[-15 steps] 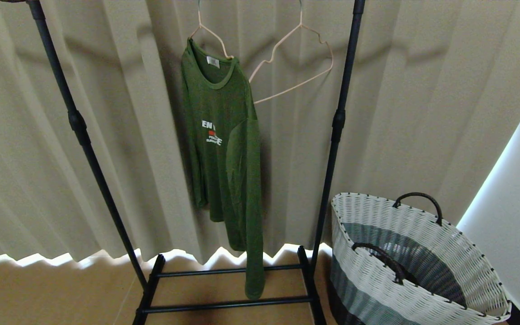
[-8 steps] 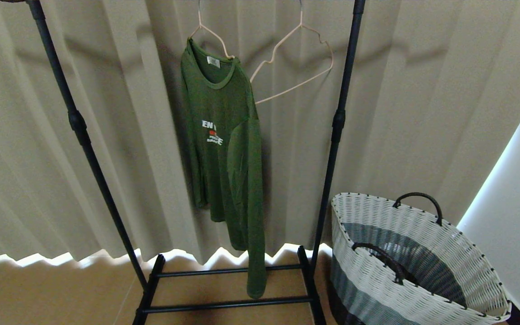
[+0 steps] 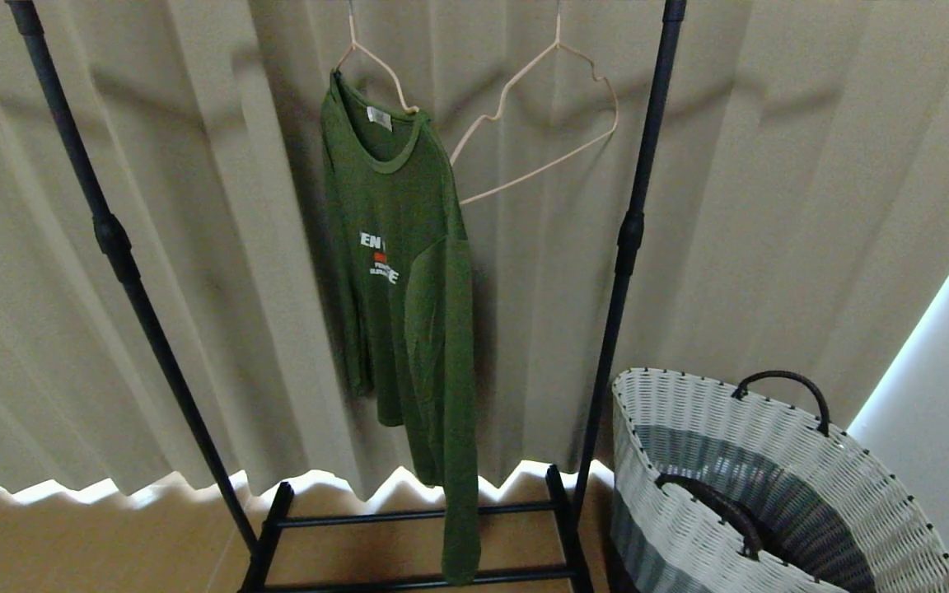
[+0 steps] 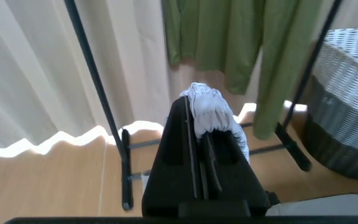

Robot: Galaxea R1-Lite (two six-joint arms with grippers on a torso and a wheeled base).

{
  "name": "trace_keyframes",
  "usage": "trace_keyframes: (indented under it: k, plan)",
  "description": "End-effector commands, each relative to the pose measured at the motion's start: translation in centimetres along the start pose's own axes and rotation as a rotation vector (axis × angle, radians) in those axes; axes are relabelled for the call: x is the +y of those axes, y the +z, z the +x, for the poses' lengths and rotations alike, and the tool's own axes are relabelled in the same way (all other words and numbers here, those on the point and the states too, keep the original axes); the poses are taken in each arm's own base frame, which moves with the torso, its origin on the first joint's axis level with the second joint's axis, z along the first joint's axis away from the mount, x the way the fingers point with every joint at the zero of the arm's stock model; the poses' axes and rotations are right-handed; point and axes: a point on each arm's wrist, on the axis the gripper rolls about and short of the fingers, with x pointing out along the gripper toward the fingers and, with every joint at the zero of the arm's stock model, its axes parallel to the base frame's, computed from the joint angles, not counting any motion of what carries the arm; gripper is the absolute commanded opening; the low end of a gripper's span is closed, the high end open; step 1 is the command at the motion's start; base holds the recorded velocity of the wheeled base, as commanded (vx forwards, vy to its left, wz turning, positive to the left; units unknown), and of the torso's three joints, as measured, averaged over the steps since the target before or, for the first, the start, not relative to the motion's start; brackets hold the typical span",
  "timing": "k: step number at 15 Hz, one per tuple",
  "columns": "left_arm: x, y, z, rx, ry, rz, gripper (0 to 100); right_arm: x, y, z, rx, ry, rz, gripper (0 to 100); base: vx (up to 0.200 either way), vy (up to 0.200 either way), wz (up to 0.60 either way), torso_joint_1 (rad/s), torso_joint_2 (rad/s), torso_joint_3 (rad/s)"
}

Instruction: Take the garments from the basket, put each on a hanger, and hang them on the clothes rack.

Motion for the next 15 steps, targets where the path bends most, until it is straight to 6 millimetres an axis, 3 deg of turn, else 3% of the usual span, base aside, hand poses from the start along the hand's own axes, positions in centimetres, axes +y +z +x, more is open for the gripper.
trace_keyframes:
  k: [1, 2, 12, 15]
  plan:
    - [0.0, 0.02, 0.01, 0.001, 0.0, 0.01, 0, 0.0, 0.03, -0.02, -0.002, 0.001, -0.001, 100, 0.2, 0.0, 0.0, 0.002, 0.0, 0.002]
    - [0.0, 0.02, 0.01, 0.001, 0.002, 0.01, 0, 0.0, 0.03, -0.02, -0.002, 0.001, 0.0, 100, 0.2, 0.0, 0.0, 0.002, 0.0, 0.007]
    - [0.05, -0.02, 0.03, 0.004, 0.021, 0.013, 0, 0.0, 0.03, -0.02, -0.002, 0.001, 0.047, 100, 0.0, 0.0, 0.0, 0.0, 0.0, 0.0]
    - [0.05, -0.02, 0.03, 0.004, 0.021, 0.013, 0, 0.0, 0.03, -0.02, -0.002, 0.003, 0.048, 100, 0.0, 0.0, 0.0, 0.025, -0.18, -0.263]
